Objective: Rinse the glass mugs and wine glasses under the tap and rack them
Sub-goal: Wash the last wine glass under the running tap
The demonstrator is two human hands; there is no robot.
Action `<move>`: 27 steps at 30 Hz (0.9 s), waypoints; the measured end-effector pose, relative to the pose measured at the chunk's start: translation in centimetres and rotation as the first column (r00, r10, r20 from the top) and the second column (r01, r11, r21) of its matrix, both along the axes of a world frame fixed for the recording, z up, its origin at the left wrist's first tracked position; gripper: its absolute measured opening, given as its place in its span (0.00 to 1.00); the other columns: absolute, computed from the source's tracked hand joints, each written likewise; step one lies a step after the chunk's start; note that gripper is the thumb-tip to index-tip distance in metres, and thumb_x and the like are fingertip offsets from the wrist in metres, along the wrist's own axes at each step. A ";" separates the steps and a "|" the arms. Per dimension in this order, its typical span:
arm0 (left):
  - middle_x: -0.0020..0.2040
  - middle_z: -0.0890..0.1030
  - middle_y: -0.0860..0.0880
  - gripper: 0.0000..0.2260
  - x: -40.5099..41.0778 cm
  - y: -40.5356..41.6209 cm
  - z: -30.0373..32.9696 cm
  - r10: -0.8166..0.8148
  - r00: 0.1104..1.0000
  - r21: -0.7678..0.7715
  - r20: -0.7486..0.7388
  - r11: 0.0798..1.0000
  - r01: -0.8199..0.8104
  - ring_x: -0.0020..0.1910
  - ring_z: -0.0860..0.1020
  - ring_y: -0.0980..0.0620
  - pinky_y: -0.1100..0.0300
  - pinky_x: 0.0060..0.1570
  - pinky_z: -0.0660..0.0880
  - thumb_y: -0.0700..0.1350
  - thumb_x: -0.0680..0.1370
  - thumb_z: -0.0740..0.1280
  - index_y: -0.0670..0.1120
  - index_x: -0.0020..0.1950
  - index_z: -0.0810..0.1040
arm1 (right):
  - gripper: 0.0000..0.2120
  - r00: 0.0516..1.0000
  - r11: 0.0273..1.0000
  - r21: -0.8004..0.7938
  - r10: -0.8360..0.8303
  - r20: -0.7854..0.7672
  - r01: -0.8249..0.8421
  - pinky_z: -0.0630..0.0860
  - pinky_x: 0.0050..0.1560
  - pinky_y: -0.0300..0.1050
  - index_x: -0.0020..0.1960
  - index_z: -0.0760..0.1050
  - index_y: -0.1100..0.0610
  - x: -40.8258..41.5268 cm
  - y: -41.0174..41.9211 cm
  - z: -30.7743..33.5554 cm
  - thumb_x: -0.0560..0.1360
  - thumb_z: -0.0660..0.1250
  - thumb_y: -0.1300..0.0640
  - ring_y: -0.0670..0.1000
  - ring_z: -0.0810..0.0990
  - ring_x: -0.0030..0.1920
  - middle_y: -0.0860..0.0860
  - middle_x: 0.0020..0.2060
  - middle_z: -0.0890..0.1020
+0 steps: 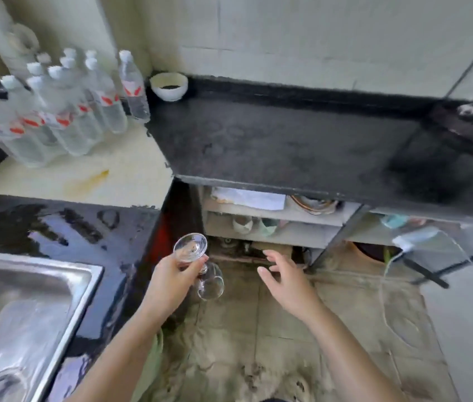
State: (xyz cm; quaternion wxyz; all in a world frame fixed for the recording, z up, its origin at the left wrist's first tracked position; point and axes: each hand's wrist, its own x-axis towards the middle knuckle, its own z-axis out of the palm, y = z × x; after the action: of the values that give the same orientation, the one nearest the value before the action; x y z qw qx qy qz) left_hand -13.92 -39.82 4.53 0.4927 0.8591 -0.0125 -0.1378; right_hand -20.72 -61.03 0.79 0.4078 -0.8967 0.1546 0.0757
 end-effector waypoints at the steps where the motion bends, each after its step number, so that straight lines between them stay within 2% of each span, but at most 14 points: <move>1: 0.33 0.82 0.62 0.05 0.1 -3.0 0.2 -0.050 0.999 -0.001 0.002 0.999 0.050 0.37 0.79 0.68 0.68 0.42 0.74 0.45 0.75 0.70 0.52 0.40 0.82 | 0.21 0.999 0.999 0.017 -0.049 0.009 0.049 0.68 0.57 0.37 0.71 0.64 0.50 -1.0 -2.4 0.1 0.79 0.59 0.48 0.45 0.74 0.63 0.47 0.67 0.70; 3: 0.35 0.84 0.58 0.05 0.0 -9.3 0.3 -0.152 0.988 0.004 -0.006 0.988 0.153 0.38 0.80 0.65 0.67 0.42 0.74 0.46 0.76 0.69 0.51 0.40 0.83 | 0.21 0.989 0.989 0.046 -0.143 0.023 0.142 0.68 0.57 0.36 0.71 0.64 0.50 -3.2 -7.6 0.4 0.79 0.59 0.48 0.43 0.73 0.62 0.47 0.67 0.70; 5: 0.36 0.84 0.54 0.07 -0.2 -15.8 0.4 -0.250 0.968 0.002 -0.022 0.968 0.250 0.40 0.81 0.59 0.60 0.45 0.76 0.47 0.76 0.69 0.48 0.40 0.84 | 0.21 0.970 0.970 0.057 -0.239 0.039 0.236 0.68 0.56 0.35 0.71 0.64 0.51 -5.1 -12.7 0.6 0.80 0.59 0.48 0.41 0.73 0.59 0.46 0.66 0.71; 9: 0.38 0.82 0.59 0.04 -1.5 -27.5 1.8 -0.417 0.909 -0.014 0.025 0.909 0.417 0.40 0.79 0.64 0.69 0.40 0.71 0.46 0.77 0.67 0.50 0.44 0.82 | 0.20 0.900 0.905 0.068 -0.425 0.100 0.420 0.69 0.56 0.37 0.70 0.65 0.51 -8.4 -21.5 1.3 0.80 0.59 0.49 0.40 0.74 0.56 0.46 0.65 0.72; 11: 0.41 0.83 0.56 0.06 -1.8 -32.1 2.3 -0.468 0.883 -0.020 0.023 0.883 0.469 0.44 0.79 0.60 0.64 0.44 0.72 0.47 0.77 0.67 0.48 0.46 0.83 | 0.19 0.854 0.865 0.092 -0.501 0.141 0.493 0.68 0.55 0.35 0.70 0.65 0.50 -9.6 -24.7 1.8 0.80 0.59 0.49 0.36 0.73 0.52 0.44 0.63 0.72; 14: 0.41 0.84 0.51 0.07 -2.1 -37.6 2.9 -0.536 0.844 0.005 0.031 0.844 0.536 0.44 0.80 0.54 0.61 0.44 0.72 0.47 0.77 0.67 0.46 0.44 0.83 | 0.18 0.778 0.799 0.143 -0.602 0.182 0.585 0.68 0.54 0.32 0.69 0.66 0.50 -11.0 -28.1 1.9 0.80 0.59 0.51 0.32 0.72 0.51 0.42 0.61 0.73; 16: 0.40 0.83 0.53 0.06 -1.8 -40.7 2.7 -0.569 0.822 -0.003 0.020 0.823 0.569 0.44 0.80 0.54 0.58 0.47 0.73 0.46 0.77 0.67 0.48 0.42 0.82 | 0.18 0.738 0.760 0.162 -0.650 0.182 0.630 0.69 0.53 0.30 0.69 0.66 0.49 -11.5 -30.1 1.4 0.80 0.58 0.50 0.31 0.72 0.53 0.41 0.60 0.73; 19: 0.40 0.84 0.56 0.06 -0.5 -44.8 1.9 -0.604 0.797 -0.017 -0.013 0.797 0.603 0.46 0.81 0.56 0.56 0.51 0.74 0.45 0.76 0.68 0.51 0.41 0.83 | 0.18 0.703 0.721 0.177 -0.693 0.160 0.670 0.69 0.56 0.32 0.69 0.66 0.47 -11.2 -33.1 0.2 0.80 0.58 0.48 0.34 0.72 0.55 0.40 0.60 0.73; 22: 0.39 0.84 0.54 0.06 1.5 -49.2 0.8 -0.623 0.782 -0.014 -0.017 0.782 0.623 0.45 0.82 0.52 0.57 0.47 0.75 0.46 0.76 0.68 0.49 0.42 0.83 | 0.18 0.663 0.684 0.190 -0.730 0.165 0.705 0.69 0.55 0.29 0.69 0.67 0.48 -9.5 -36.6 -1.0 0.80 0.58 0.48 0.35 0.73 0.56 0.40 0.60 0.75; 25: 0.39 0.85 0.50 0.06 4.2 -54.0 0.5 -0.660 0.750 -0.008 -0.030 0.751 0.660 0.44 0.82 0.47 0.53 0.45 0.77 0.46 0.76 0.68 0.47 0.43 0.84 | 0.17 0.618 0.639 0.195 -0.769 0.163 0.744 0.68 0.51 0.25 0.68 0.67 0.47 -6.9 -40.8 -1.3 0.80 0.58 0.49 0.33 0.73 0.55 0.40 0.60 0.75; 27: 0.38 0.84 0.53 0.06 6.2 -57.1 0.7 -0.680 0.732 -0.021 -0.042 0.733 0.680 0.43 0.82 0.51 0.58 0.42 0.75 0.46 0.76 0.68 0.48 0.43 0.84 | 0.16 0.594 0.615 0.188 -0.788 0.163 0.765 0.67 0.50 0.23 0.68 0.67 0.47 -5.1 -43.6 -0.8 0.80 0.58 0.50 0.32 0.72 0.54 0.41 0.60 0.75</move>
State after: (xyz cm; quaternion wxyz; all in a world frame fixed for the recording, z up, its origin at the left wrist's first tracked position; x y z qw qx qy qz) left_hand -7.70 -96.96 5.26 0.4104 0.7906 -0.3141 -0.3285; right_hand -25.80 -104.59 -0.03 0.4586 -0.7204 0.4778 -0.2060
